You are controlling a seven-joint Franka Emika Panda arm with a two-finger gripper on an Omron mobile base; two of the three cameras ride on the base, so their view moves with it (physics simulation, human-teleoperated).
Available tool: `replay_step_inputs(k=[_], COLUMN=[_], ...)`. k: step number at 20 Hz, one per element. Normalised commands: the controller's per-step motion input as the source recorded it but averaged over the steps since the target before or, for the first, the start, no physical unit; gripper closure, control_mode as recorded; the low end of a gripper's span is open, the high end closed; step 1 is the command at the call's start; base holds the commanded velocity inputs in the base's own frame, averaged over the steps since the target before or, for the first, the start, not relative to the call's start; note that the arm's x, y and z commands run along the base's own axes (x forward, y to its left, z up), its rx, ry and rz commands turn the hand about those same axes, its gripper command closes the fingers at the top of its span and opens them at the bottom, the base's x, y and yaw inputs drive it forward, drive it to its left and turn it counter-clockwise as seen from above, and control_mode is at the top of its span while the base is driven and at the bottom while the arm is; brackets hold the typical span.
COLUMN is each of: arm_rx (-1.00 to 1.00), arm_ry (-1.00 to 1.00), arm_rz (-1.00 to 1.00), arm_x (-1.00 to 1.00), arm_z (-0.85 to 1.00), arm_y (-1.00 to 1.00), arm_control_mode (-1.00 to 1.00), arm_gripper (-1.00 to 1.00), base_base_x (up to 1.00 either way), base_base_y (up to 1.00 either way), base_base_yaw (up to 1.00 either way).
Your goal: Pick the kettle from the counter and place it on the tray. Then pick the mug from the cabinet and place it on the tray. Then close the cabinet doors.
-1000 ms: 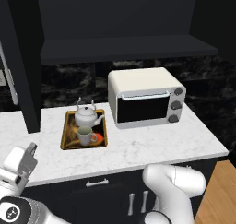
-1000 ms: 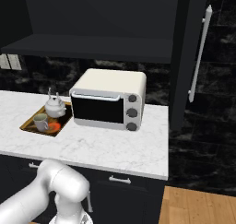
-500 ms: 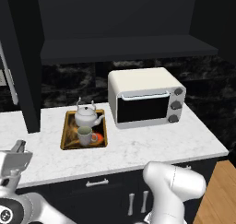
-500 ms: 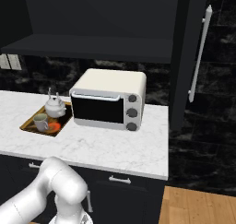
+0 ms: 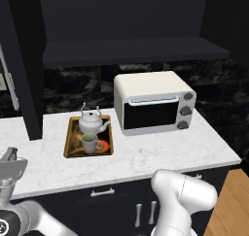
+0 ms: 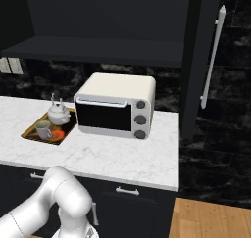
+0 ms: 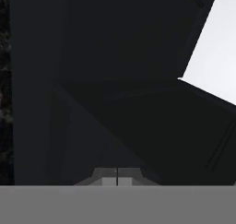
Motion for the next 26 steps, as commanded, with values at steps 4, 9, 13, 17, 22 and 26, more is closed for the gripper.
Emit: replay_step_inputs(k=[4,9,13,17,22,26], arm_rx=[-0.01,-0.01,0.00,0.00,0.01,0.04], arm_ry=[0.00,-0.01,0.00,0.00,0.00,-0.05], arm_rz=[-0.02,-0.01,-0.06,-0.05,-0.01,0.00], arm_x=[0.01,0.07,0.00,0.00,0.00,0.00], arm_z=[0.42,0.46,0.41,0.32,0.02,0.11], arm_y=[0.21,0.17,0.00,-0.15,-0.26,-0.49], arm_control_mode=[-1.00,-1.00,-1.00,-1.00,-1.00,-1.00], arm_gripper=[1.00,1.00,1.00,1.00,1.00,1.00], base_base_x=[0.00,0.00,0.00,0.00,0.00,0.00], base_base_y=[0.00,0.00,0.00,0.00,0.00,0.00], base_base_yaw=[0.00,0.00,0.00,0.00,0.00,0.00])
